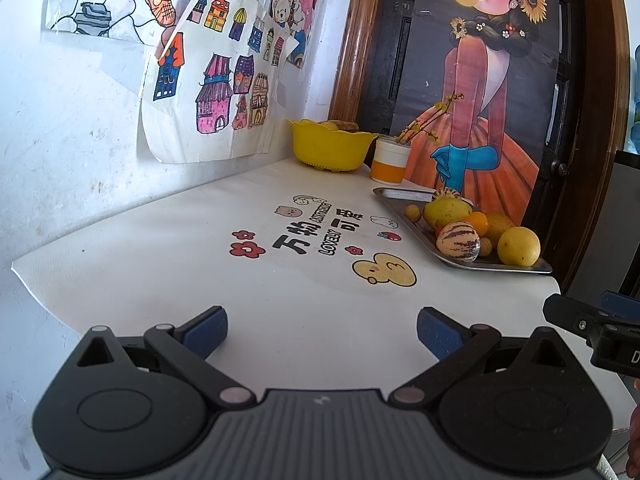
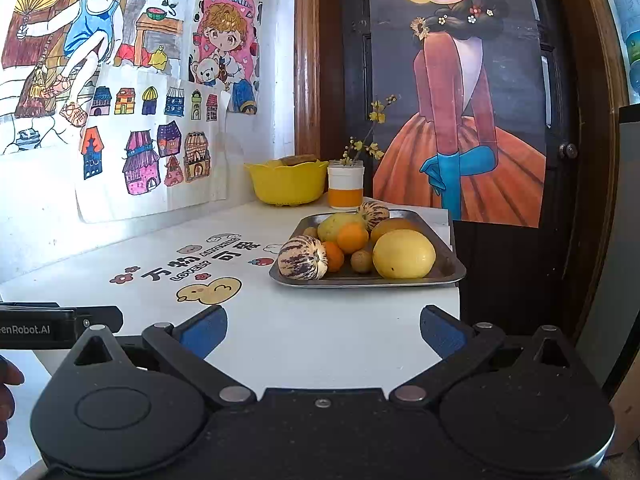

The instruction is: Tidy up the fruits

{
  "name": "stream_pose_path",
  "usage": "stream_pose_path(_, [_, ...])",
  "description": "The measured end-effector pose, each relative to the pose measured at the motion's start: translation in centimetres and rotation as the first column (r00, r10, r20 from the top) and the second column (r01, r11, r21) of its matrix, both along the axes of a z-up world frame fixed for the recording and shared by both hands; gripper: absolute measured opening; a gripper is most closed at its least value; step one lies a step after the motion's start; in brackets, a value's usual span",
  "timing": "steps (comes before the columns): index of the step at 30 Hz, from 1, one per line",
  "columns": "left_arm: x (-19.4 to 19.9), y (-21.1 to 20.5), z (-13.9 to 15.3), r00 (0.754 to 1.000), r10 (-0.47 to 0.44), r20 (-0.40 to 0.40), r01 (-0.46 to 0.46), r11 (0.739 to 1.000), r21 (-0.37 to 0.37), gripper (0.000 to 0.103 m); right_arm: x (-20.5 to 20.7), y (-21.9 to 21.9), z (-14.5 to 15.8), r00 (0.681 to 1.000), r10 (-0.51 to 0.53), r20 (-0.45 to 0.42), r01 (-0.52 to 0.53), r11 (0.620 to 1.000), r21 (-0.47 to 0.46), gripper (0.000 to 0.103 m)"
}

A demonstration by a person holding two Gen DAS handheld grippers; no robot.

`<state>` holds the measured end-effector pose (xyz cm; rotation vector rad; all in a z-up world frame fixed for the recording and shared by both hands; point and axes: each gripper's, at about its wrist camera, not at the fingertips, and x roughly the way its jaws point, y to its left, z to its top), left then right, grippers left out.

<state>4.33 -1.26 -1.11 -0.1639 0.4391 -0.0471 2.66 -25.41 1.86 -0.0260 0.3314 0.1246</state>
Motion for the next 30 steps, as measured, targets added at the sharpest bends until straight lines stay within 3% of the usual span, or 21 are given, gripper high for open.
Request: stream_pose_path(30, [-0.21,-0.11,0.09,1.0,0.011,-0.024,-0.01,1.0,0.015,0.103,-0.01,0.04,0.04,1.0,-0.001,-0.001,0.001,1.0,0.0,0.102])
